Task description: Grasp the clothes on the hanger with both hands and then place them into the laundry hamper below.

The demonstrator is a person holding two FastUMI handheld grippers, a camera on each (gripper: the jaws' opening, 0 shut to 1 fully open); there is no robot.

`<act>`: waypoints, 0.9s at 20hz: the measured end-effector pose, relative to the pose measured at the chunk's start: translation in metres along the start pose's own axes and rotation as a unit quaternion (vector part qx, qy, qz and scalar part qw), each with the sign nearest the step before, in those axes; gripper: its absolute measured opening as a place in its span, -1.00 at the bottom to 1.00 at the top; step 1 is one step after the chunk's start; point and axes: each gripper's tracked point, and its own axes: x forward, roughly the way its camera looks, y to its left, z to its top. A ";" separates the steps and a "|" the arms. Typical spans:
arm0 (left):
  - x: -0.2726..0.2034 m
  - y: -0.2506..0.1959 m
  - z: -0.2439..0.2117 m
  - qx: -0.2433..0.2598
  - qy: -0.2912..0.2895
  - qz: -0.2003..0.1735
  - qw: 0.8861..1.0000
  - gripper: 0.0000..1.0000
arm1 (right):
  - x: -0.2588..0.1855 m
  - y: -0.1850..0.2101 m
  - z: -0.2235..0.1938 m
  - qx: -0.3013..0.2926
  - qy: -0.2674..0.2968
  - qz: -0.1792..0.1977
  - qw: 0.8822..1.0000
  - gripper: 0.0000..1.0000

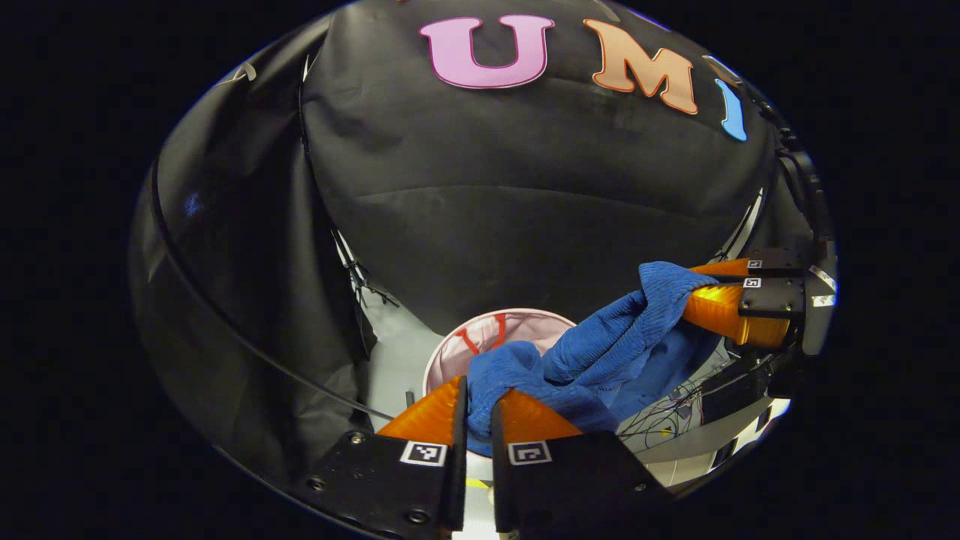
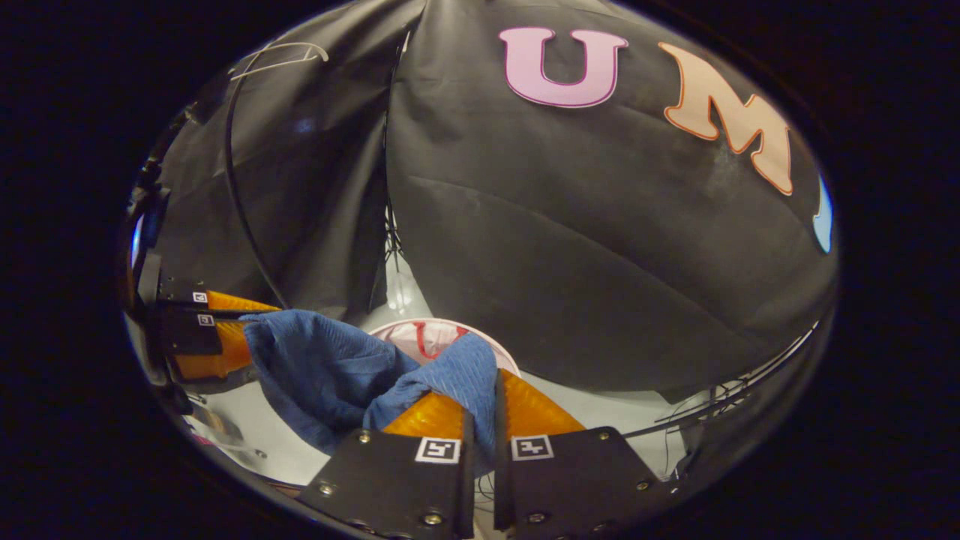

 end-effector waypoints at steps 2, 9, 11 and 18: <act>-0.001 0.001 -0.003 -0.001 0.002 0.004 1.000 -0.66 | 0.000 0.001 -0.006 -0.005 0.008 0.000 1.000 -0.75; -0.002 0.003 -0.001 -0.001 -0.004 0.005 1.000 -0.69 | -0.005 0.006 0.001 -0.001 -0.005 0.008 1.000 -0.75; -0.002 0.002 -0.003 0.001 -0.005 0.004 1.000 -0.70 | -0.006 0.006 0.006 -0.006 -0.008 0.008 1.000 -0.74; -0.005 0.001 0.005 -0.001 -0.014 0.006 1.000 -0.69 | -0.007 0.006 0.014 -0.006 -0.016 0.010 1.000 -0.74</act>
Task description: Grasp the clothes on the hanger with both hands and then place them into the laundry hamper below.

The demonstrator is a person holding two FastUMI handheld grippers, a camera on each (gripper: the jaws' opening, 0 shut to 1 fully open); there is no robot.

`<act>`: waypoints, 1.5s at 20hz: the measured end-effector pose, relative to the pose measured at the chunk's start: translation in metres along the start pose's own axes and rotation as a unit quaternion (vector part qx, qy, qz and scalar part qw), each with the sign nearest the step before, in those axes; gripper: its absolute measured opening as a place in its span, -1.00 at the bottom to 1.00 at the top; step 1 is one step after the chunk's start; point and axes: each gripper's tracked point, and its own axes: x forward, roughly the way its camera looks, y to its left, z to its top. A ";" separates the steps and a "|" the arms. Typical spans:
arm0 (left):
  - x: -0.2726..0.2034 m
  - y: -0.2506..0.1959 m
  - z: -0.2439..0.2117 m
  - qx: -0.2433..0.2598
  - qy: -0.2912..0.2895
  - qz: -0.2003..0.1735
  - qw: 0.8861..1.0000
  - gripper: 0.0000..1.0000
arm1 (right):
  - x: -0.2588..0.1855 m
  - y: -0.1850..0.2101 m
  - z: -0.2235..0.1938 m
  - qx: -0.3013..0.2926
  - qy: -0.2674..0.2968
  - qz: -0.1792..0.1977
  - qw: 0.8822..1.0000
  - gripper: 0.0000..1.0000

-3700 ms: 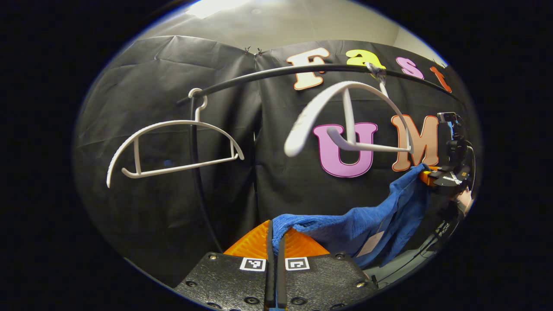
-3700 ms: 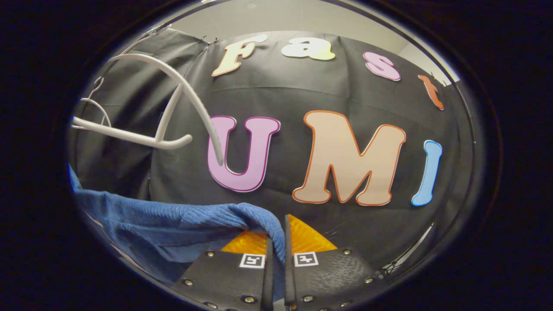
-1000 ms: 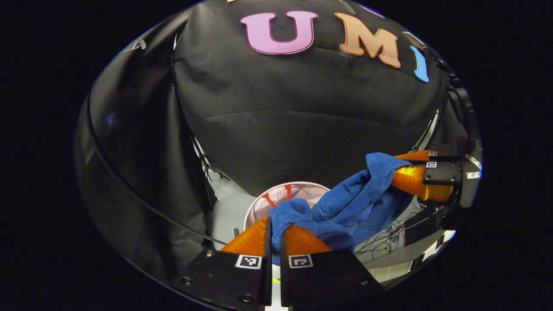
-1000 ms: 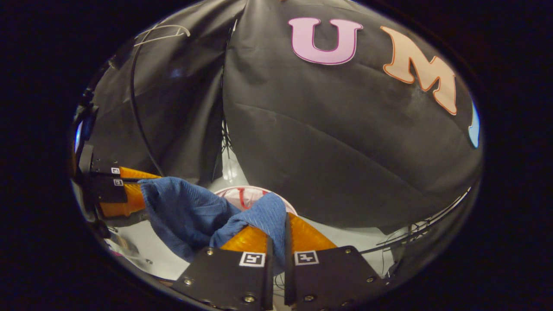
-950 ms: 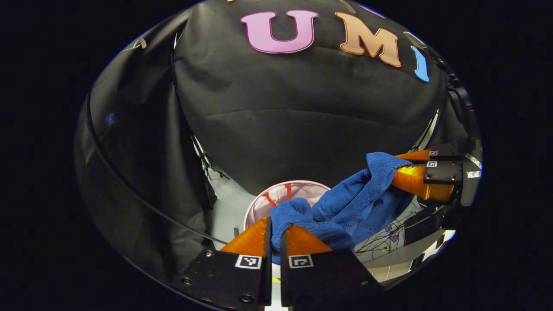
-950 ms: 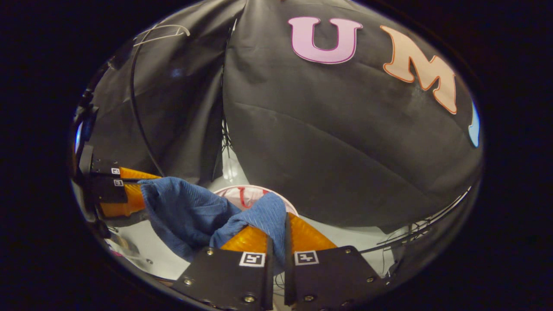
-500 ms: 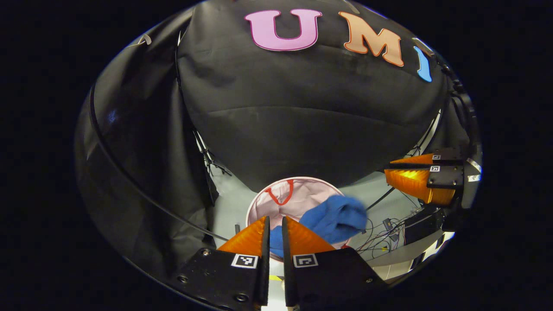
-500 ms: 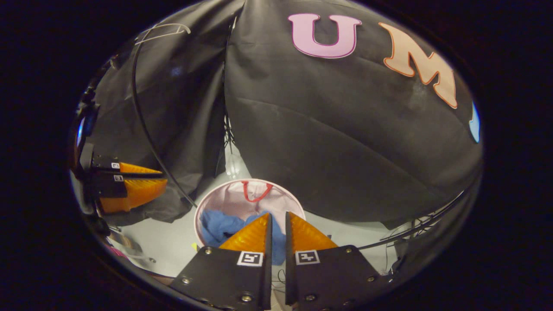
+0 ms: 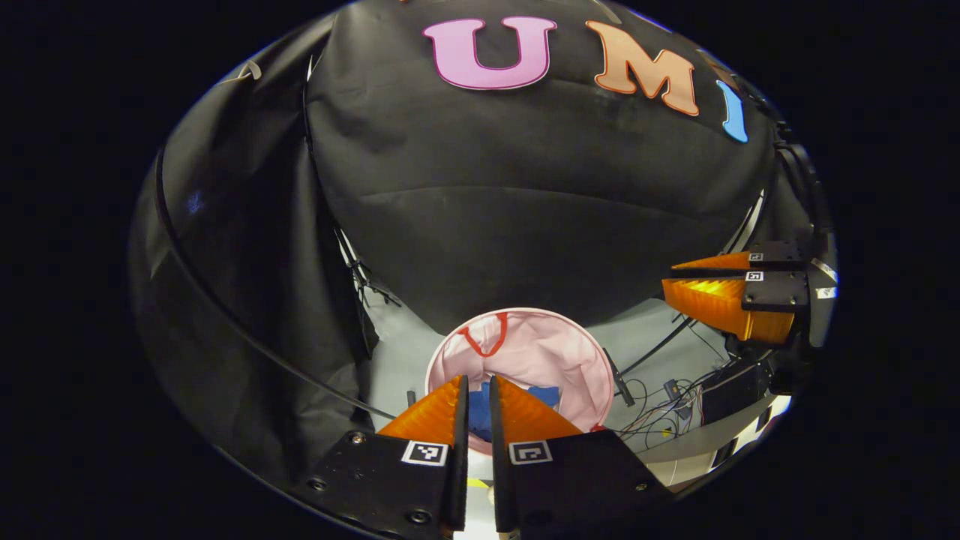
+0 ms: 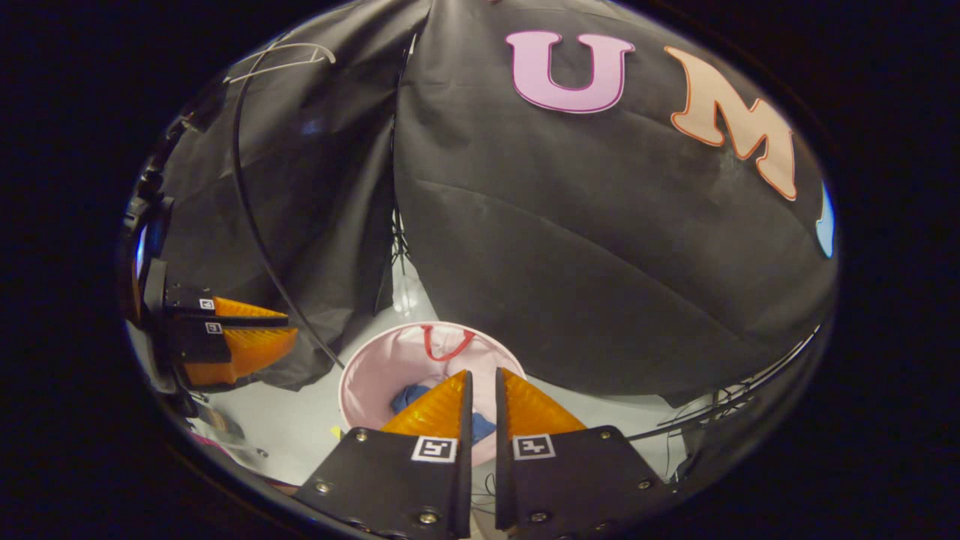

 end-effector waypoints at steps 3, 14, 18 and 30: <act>-0.010 0.000 0.017 0.000 -0.023 0.000 1.000 -0.68 | -0.008 0.000 0.013 0.002 -0.018 -0.001 1.000 -0.74; -0.057 -0.023 0.113 0.011 -0.136 -0.022 0.990 -0.69 | -0.069 -0.022 0.102 0.014 -0.126 -0.025 0.992 -0.74; -0.084 -0.032 0.154 0.012 -0.188 -0.030 0.982 -0.69 | -0.105 -0.033 0.146 0.020 -0.182 -0.037 0.982 -0.74; -0.200 -0.049 0.289 -0.012 -0.359 -0.051 0.932 -0.71 | -0.239 -0.050 0.270 0.031 -0.357 -0.064 0.931 -0.75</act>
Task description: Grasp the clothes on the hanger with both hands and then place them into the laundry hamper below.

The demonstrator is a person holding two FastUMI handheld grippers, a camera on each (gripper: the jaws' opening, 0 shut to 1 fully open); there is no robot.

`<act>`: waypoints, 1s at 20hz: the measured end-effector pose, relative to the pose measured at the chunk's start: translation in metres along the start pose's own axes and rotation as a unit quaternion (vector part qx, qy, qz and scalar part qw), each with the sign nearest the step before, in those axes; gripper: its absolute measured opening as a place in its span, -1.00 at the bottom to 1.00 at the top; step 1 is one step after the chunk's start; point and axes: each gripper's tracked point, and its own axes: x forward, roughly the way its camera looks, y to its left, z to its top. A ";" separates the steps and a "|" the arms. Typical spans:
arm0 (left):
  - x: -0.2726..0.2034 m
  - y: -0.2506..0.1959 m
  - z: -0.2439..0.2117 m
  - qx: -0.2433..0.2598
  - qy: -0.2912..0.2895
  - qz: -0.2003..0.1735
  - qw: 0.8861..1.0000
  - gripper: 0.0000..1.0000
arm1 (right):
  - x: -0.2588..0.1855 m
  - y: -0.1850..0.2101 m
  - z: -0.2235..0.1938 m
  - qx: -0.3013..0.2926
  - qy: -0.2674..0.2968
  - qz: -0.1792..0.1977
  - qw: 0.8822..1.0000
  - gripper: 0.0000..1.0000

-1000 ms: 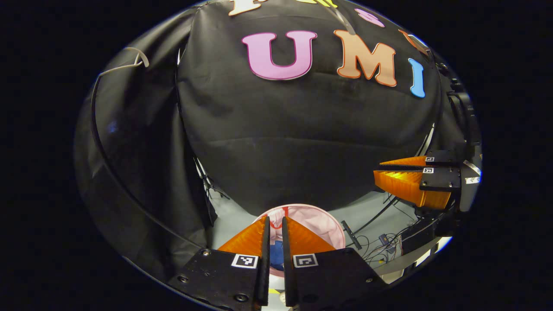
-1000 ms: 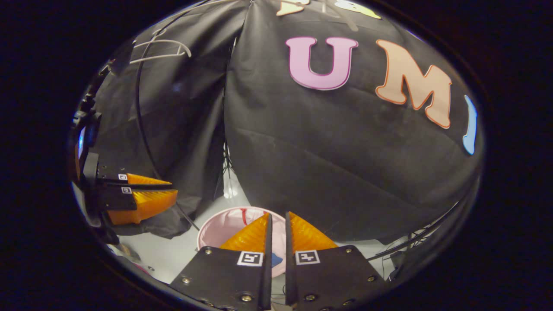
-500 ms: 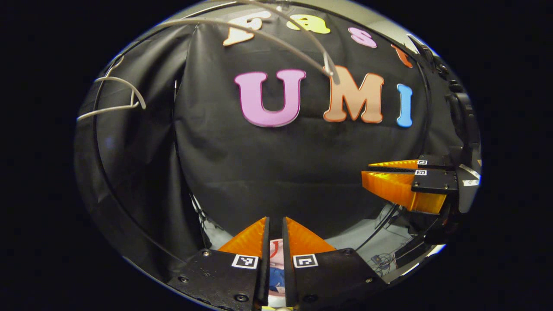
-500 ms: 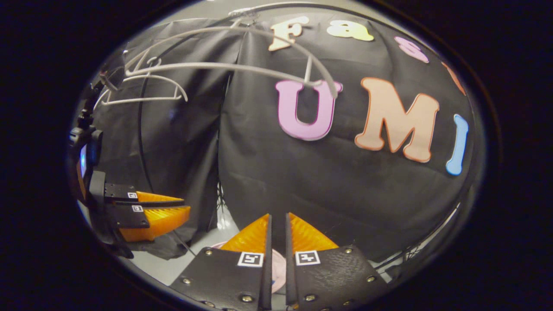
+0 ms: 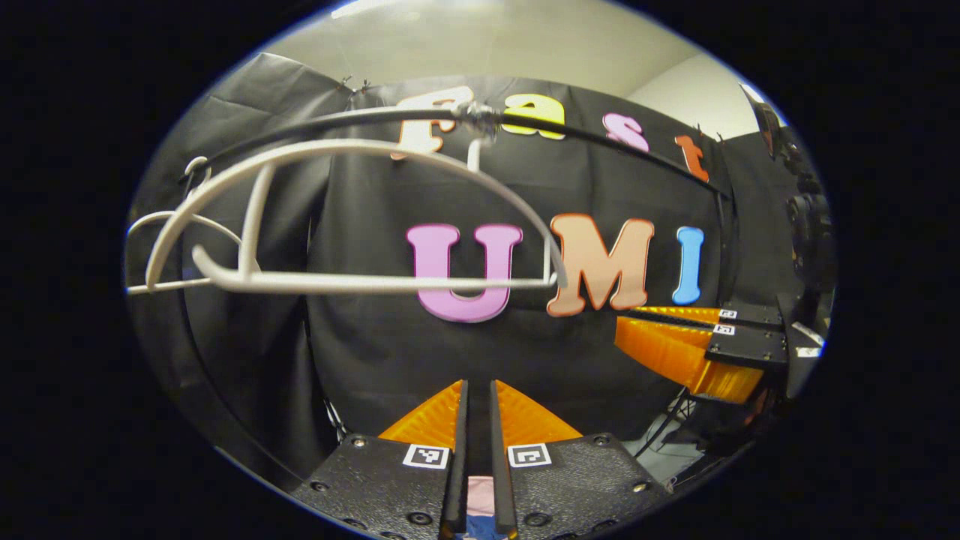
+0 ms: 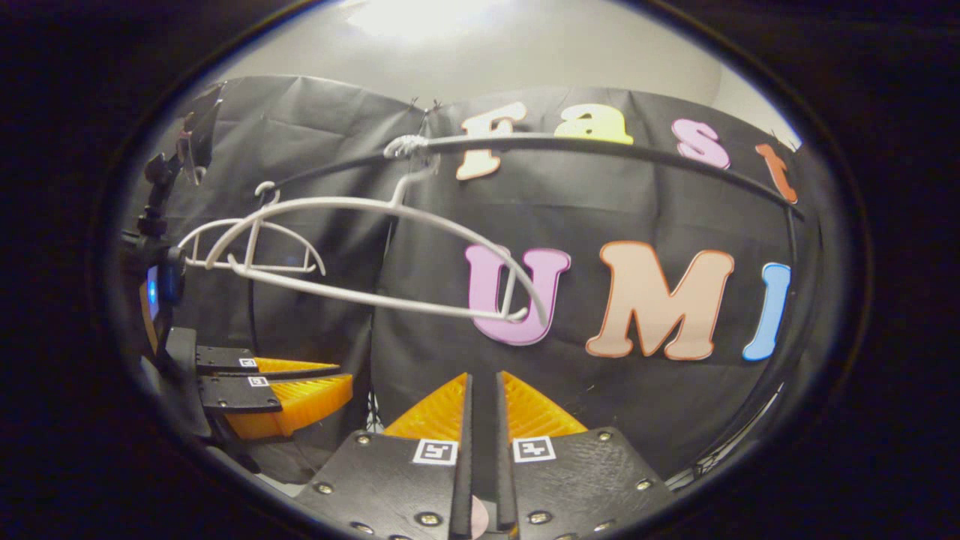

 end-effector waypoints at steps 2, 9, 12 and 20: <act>-0.005 0.000 0.023 -0.005 -0.023 -0.001 1.000 -0.82 | -0.008 -0.005 0.016 0.014 -0.019 -0.008 1.000 -0.67; -0.023 -0.002 0.072 -0.006 -0.074 0.004 0.997 -0.76 | -0.034 -0.029 0.054 0.012 -0.059 -0.042 0.997 -0.75; -0.028 -0.001 0.080 0.004 -0.080 0.010 0.997 -0.75 | -0.043 -0.033 0.064 0.017 -0.067 -0.049 0.996 -0.75; -0.039 -0.009 0.084 0.019 -0.088 0.014 0.996 -0.63 | -0.060 -0.040 0.079 0.024 -0.079 -0.066 0.994 -0.75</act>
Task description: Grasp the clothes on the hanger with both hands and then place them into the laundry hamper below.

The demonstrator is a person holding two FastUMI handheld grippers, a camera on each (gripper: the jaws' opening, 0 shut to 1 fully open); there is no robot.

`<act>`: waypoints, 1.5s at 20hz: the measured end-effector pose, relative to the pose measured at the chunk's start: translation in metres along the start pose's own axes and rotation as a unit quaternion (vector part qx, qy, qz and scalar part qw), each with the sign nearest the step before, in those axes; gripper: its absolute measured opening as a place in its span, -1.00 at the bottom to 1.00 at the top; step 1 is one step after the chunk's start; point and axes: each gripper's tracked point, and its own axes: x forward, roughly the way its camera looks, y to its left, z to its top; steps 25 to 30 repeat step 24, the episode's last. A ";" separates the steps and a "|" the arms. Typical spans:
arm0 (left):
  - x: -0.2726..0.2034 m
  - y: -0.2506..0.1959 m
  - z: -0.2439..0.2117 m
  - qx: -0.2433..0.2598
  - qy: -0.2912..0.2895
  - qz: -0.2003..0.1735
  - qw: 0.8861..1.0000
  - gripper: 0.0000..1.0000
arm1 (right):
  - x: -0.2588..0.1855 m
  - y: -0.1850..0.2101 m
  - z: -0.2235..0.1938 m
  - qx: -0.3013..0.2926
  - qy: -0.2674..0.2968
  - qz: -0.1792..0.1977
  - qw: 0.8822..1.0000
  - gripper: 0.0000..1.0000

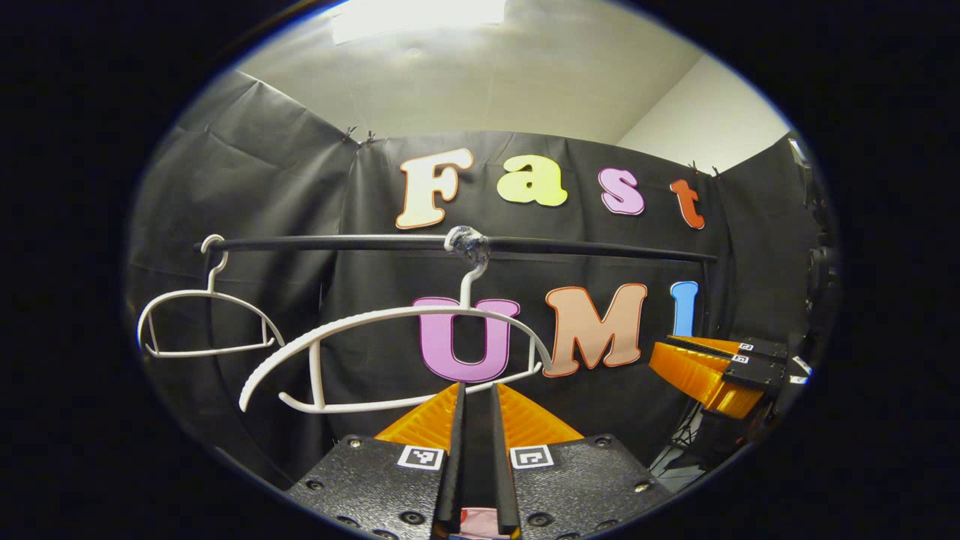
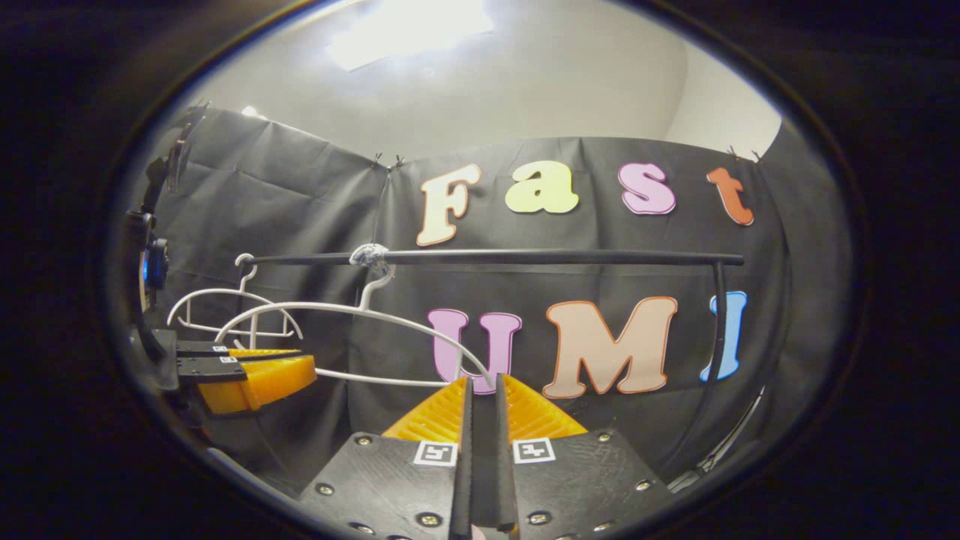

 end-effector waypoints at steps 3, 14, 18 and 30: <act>-0.001 -0.008 0.004 0.003 -0.007 -0.008 1.000 -0.15 | -0.003 -0.005 0.006 -0.001 -0.004 -0.005 1.000 -0.47; 0.006 -0.023 0.007 0.001 -0.012 -0.017 1.000 0.96 | -0.012 -0.029 0.011 -0.010 -0.007 -0.027 1.000 0.99; 0.014 -0.038 0.005 -0.006 -0.007 -0.035 0.999 0.96 | -0.022 -0.053 0.014 -0.027 -0.009 -0.055 0.998 0.95; 0.029 -0.073 0.004 -0.002 -0.002 -0.061 0.998 0.96 | -0.040 -0.088 0.017 -0.047 -0.012 -0.084 0.995 0.96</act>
